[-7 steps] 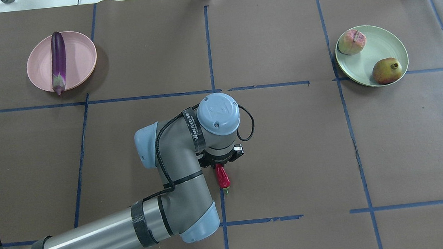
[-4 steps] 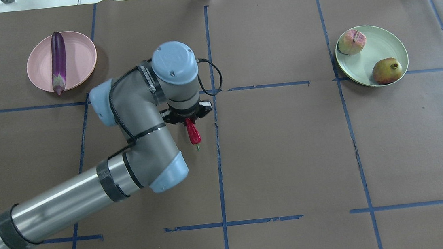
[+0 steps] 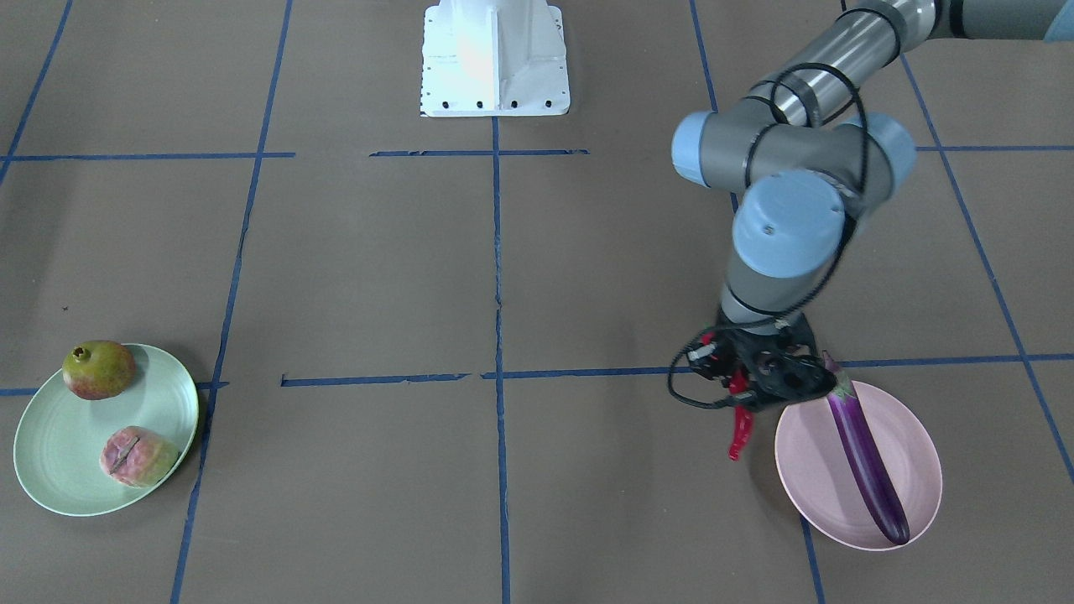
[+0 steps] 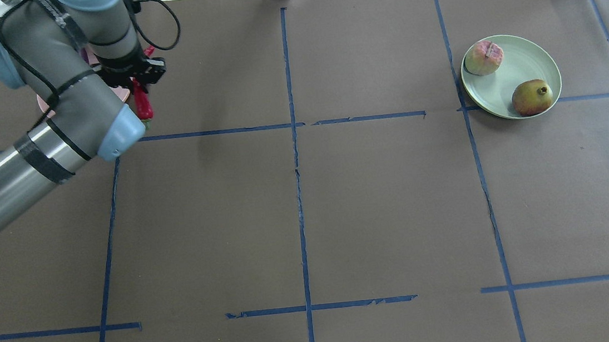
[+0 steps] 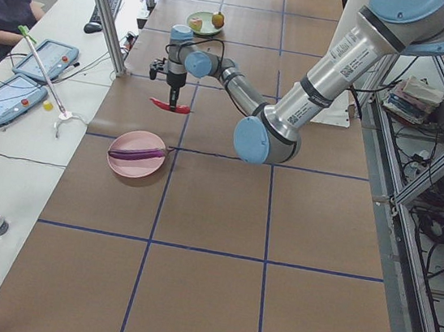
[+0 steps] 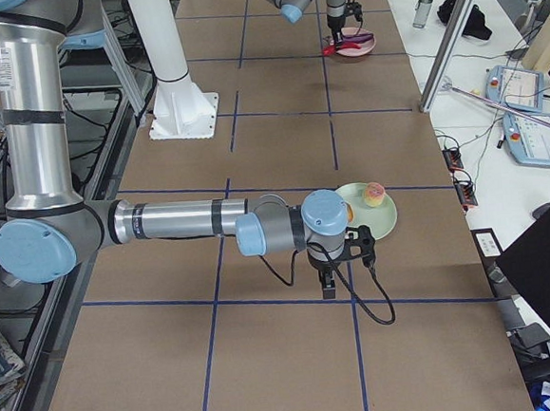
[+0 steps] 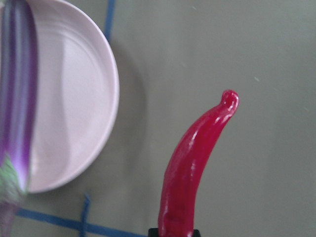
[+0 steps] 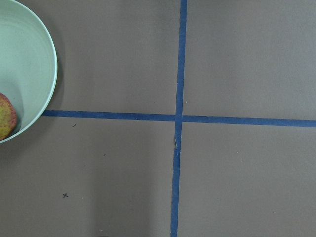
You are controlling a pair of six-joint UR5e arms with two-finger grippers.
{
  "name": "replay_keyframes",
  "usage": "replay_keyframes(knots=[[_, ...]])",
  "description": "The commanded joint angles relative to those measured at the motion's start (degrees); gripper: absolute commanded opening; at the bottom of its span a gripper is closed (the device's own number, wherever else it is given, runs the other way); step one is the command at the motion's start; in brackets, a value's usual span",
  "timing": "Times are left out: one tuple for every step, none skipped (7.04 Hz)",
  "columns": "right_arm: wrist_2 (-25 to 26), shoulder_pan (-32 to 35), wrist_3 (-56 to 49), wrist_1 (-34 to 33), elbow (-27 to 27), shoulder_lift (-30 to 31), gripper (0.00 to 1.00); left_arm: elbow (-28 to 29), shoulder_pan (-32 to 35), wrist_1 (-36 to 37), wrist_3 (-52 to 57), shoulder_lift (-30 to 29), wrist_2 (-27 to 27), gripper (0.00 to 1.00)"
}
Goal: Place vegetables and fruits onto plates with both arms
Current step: 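Place the chili pepper on the pink plate beside the eggplant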
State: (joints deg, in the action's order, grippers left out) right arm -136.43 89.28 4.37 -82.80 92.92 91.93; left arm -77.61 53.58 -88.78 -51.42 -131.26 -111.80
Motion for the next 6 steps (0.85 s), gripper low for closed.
replay_keyframes(knots=[[-0.2,-0.2,0.0,0.0,0.1,0.1,1.00,12.1,5.1,-6.7,8.1,0.1,-0.4,0.06],[-0.1,-0.2,-0.1,0.0,0.1,0.1,1.00,16.8,5.2,-12.4,8.3,-0.1,-0.4,0.31],[0.0,-0.2,-0.1,0.1,0.1,0.1,1.00,17.0,5.2,-13.1,9.6,-1.1,-0.6,0.99],[-0.1,-0.2,0.0,0.0,0.1,0.1,1.00,16.7,5.4,-13.0,9.7,-1.3,-1.7,1.00],[-0.1,-0.2,0.0,0.0,0.1,0.1,1.00,16.5,5.7,-13.1,10.5,-1.0,-5.7,1.00],[-0.1,-0.4,0.0,0.0,0.1,0.1,1.00,14.6,8.4,-12.5,17.9,-0.1,-9.1,1.00]])
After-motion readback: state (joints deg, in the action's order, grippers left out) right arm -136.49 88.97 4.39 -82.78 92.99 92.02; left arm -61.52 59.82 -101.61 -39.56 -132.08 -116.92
